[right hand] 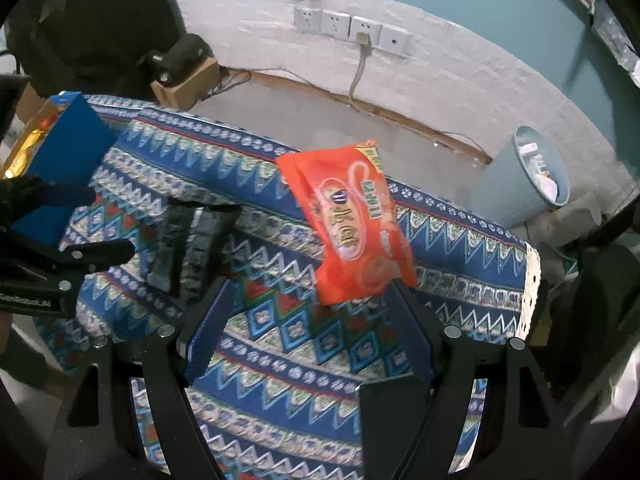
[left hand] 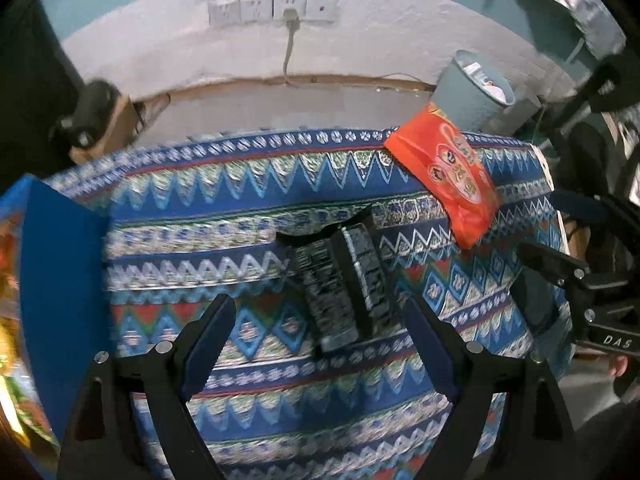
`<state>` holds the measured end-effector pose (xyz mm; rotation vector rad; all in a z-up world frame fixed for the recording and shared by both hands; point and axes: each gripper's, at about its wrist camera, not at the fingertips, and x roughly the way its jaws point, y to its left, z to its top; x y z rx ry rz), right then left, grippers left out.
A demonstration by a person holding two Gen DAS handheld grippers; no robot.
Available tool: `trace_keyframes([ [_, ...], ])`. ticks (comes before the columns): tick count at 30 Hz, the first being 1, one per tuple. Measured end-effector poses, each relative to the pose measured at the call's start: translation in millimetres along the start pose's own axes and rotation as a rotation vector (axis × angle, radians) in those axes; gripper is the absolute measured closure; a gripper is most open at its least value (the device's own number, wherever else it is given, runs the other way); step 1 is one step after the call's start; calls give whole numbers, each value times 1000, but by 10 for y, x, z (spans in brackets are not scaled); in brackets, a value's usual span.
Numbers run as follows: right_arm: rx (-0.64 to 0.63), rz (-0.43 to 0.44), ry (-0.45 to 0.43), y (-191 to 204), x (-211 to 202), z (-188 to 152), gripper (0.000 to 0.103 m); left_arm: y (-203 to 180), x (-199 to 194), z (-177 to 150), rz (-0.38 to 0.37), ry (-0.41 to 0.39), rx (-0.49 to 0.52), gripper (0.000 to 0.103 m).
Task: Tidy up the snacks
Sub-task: 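Move both tools back over the black bar and red bag, then grasp the black snack bag with the left tool while the right tool grasps the red bag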
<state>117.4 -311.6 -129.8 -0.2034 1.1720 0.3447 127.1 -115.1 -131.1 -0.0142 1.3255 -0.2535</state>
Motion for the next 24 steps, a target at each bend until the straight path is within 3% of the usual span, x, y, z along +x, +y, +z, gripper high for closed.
trace_keyframes([
  [4, -21, -20, 28, -163, 207, 80, 26, -27, 257, 82, -37, 47, -55, 16],
  [9, 4, 21, 45, -307, 461, 143, 26, -67, 573, 80, 3, 97, -64, 16],
  [13, 3, 22, 70, -322, 653, 212, 26, -105, 703, 96, -10, 111, -85, 16],
  [20, 1, -40, 88, -312, 916, 311, 26, -219, 882, 90, 32, 142, -4, 16],
  [24, 6, -53, 95, -335, 1025, 345, 26, -255, 877, 63, 39, 112, 43, 15],
])
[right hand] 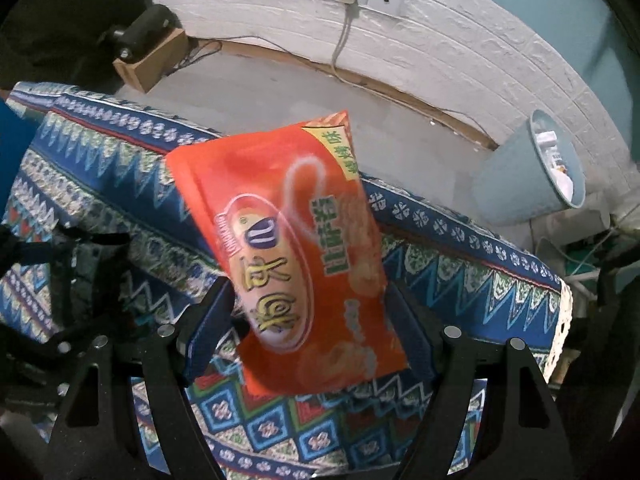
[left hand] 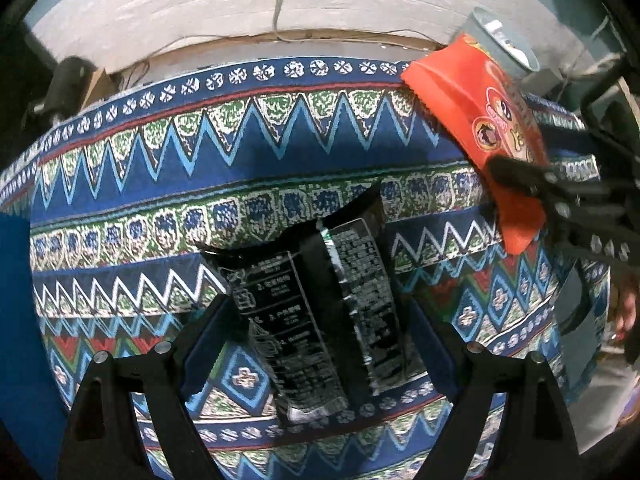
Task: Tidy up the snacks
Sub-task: 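Grasp the black snack bag with the left tool while the right tool grasps the red bag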
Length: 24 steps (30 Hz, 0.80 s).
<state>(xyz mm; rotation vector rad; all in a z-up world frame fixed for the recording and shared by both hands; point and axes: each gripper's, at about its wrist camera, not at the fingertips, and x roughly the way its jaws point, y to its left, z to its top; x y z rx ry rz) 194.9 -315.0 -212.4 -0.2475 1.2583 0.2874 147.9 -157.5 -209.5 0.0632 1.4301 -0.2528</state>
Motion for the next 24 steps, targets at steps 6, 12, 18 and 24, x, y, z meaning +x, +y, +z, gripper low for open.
trace_keyframes([
  [6, 29, 25, -3, -34, 87, 39, 25, 98, -86, -35, 9, -46, 36, 39],
  [12, 3, -3, 17, 111, 181, -6, 28, 206, -117, -69, 1, -60, 38, 41],
  [18, 14, -2, 0, 224, 79, -58, 52, 270, -215, -185, 34, -81, 69, 41],
  [24, 8, 24, 4, 402, -11, -163, 62, 325, -348, -264, 59, -117, 81, 41],
])
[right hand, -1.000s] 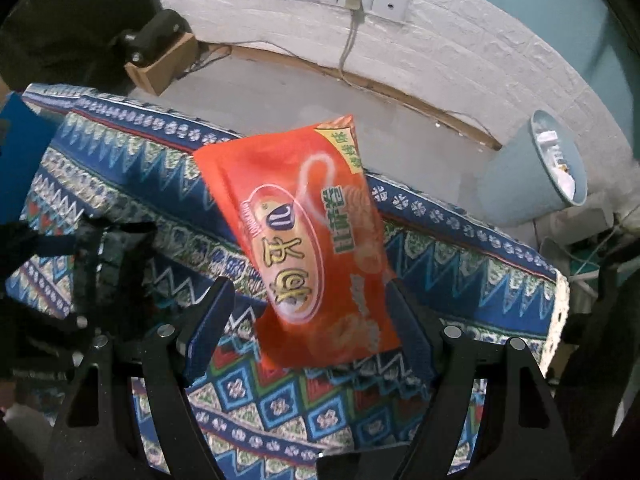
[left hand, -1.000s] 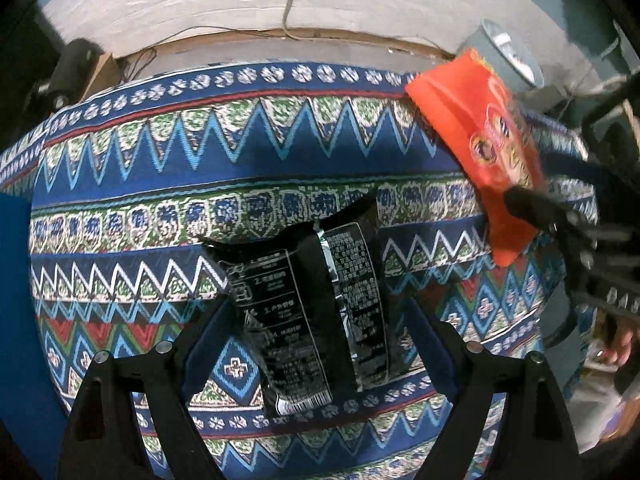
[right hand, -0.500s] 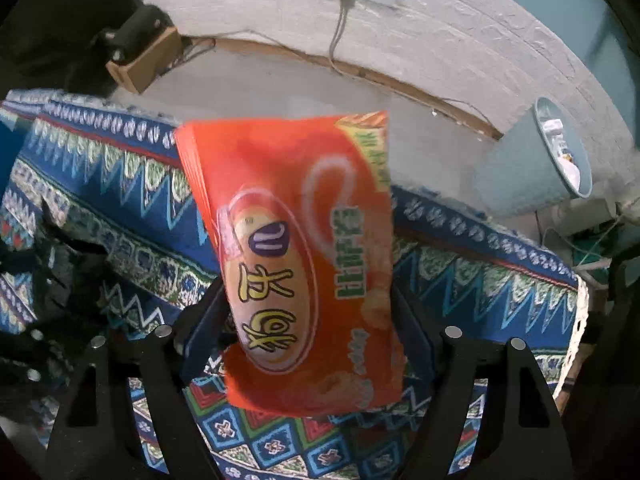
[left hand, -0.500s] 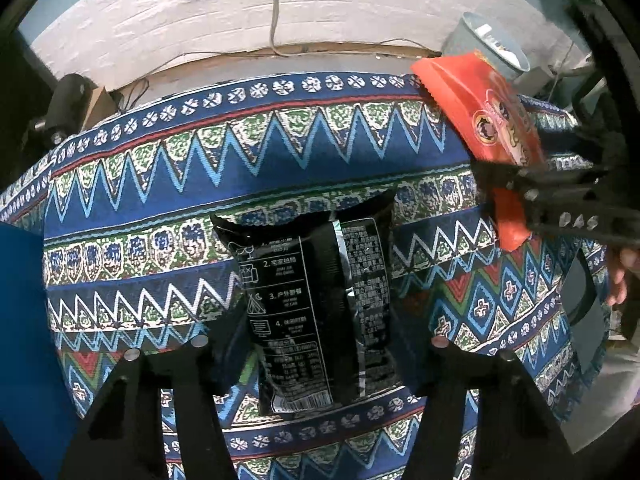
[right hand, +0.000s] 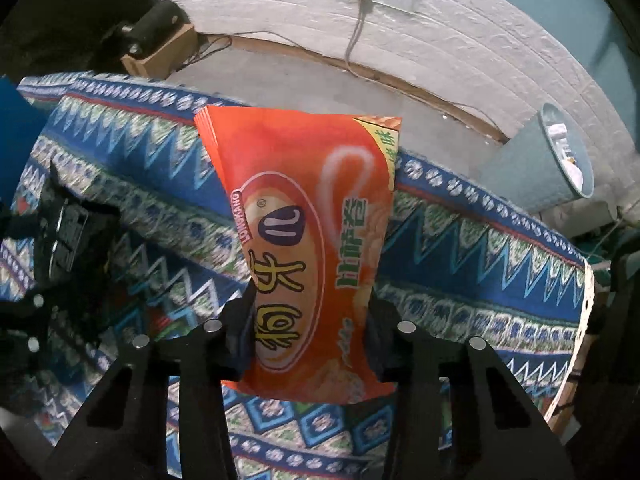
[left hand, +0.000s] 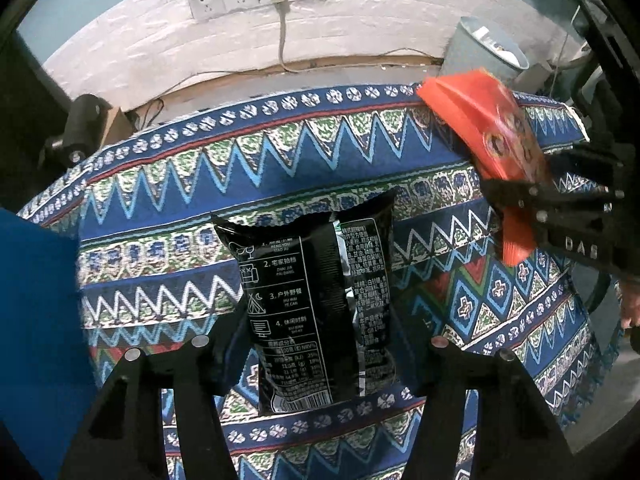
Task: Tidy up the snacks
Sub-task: 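Grasp the black snack bag with the left tool while the right tool grasps the red bag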
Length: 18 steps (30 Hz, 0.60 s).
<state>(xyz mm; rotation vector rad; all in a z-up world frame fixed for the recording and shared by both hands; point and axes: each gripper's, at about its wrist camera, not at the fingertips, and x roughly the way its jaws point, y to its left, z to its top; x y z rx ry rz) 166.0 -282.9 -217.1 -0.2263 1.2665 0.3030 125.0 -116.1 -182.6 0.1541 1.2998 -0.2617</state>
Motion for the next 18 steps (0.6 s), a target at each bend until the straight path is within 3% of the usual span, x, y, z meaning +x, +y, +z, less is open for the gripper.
trace_keyframes([
  [9, 34, 22, 1, 149, -208, -206, 64, 152, -199, -137, 20, -24, -33, 41],
  [18, 32, 13, -58, 244, -638, -252, 64, 226, -599, -262, 49, -82, -22, 41],
])
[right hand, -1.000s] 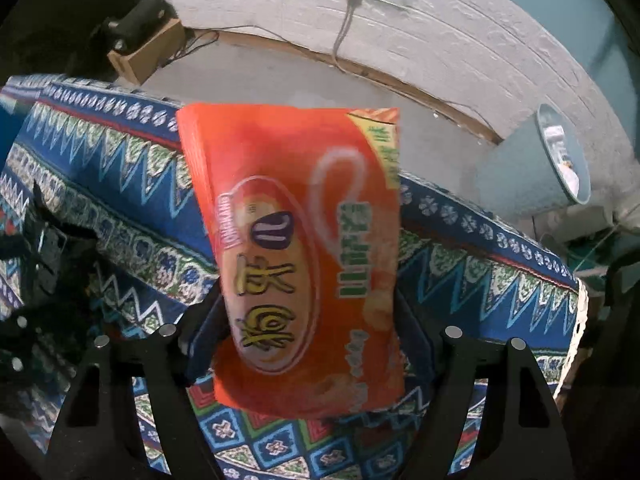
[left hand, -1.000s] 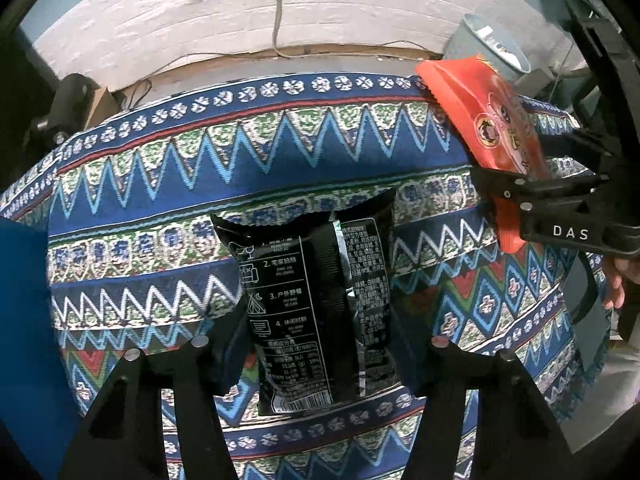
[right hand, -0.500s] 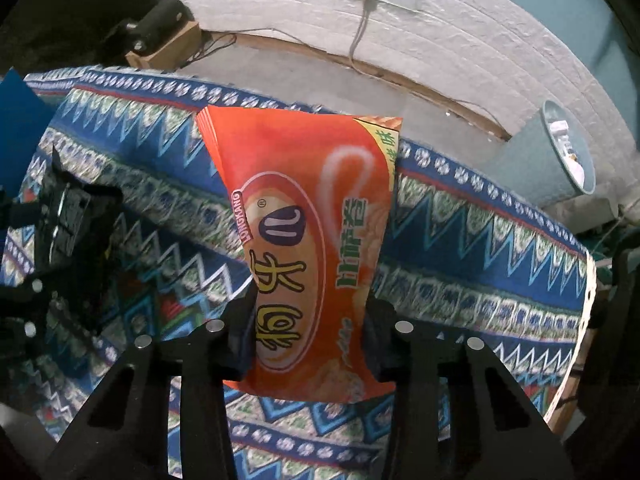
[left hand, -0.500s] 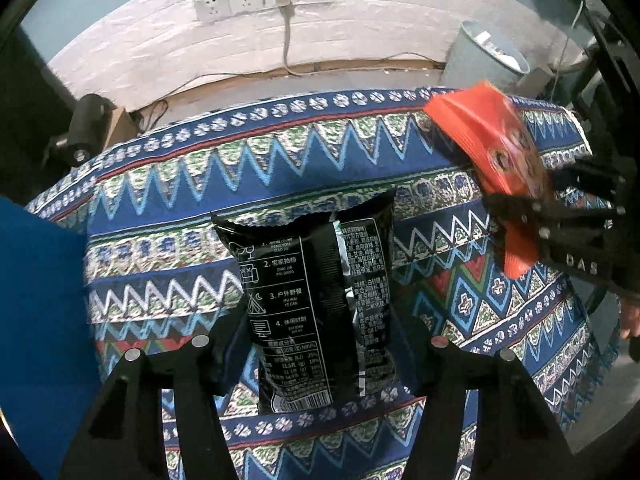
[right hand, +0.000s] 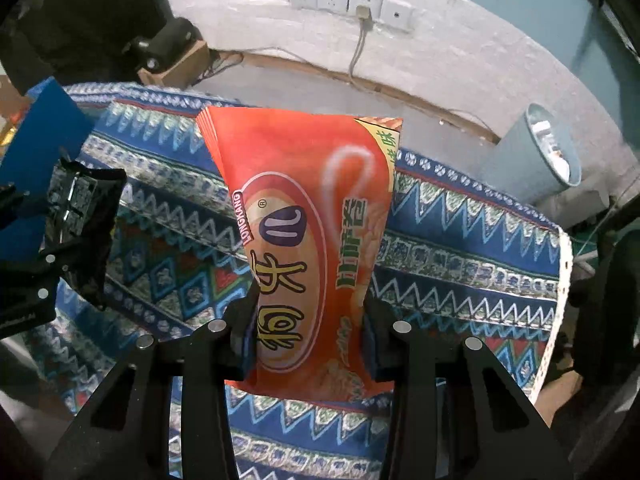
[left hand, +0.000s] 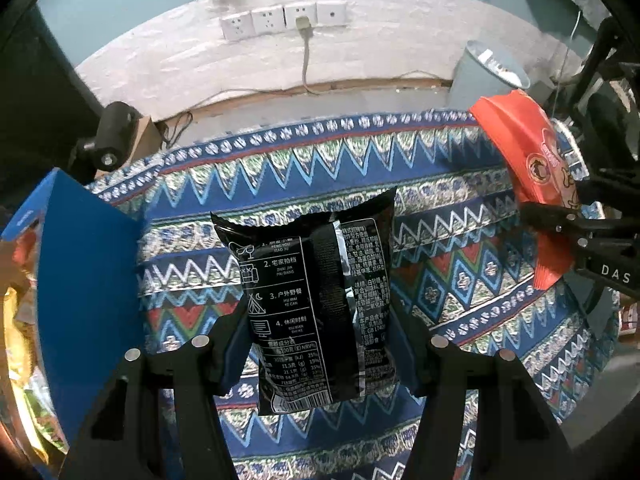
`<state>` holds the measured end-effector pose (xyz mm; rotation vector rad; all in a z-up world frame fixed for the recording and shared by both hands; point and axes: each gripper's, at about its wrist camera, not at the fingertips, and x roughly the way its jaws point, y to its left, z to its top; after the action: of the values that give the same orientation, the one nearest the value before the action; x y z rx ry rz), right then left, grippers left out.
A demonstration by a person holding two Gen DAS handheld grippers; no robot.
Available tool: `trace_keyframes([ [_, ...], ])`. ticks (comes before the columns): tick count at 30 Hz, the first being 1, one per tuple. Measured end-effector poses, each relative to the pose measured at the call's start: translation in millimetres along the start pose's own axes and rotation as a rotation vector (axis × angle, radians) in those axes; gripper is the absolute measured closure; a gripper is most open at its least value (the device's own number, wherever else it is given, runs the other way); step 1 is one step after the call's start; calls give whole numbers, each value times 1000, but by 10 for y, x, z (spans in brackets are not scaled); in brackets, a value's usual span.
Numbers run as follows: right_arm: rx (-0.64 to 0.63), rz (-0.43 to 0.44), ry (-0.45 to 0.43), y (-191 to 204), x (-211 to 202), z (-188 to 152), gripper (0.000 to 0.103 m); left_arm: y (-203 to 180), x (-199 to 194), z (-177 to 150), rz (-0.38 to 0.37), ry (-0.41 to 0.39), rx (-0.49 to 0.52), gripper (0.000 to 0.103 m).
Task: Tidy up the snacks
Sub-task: 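Grasp the black snack bag with the left tool while the right tool grasps the red bag, then lift both bags and carry them over the cardboard box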
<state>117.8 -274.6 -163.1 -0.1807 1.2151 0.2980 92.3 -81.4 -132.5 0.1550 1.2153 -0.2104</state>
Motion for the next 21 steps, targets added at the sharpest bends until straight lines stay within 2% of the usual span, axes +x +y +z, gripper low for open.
trace_keyframes([
  [8, 1, 7, -53, 140, -345, -71, 64, 80, -430, -49, 2, -74, 0, 41],
  [13, 4, 34, -88, 267, -550, -62, 64, 168, -637, -114, -27, -96, -13, 41],
  [21, 9, 57, -142, 497, -832, -24, 64, 273, -962, -233, 6, -167, 0, 41],
])
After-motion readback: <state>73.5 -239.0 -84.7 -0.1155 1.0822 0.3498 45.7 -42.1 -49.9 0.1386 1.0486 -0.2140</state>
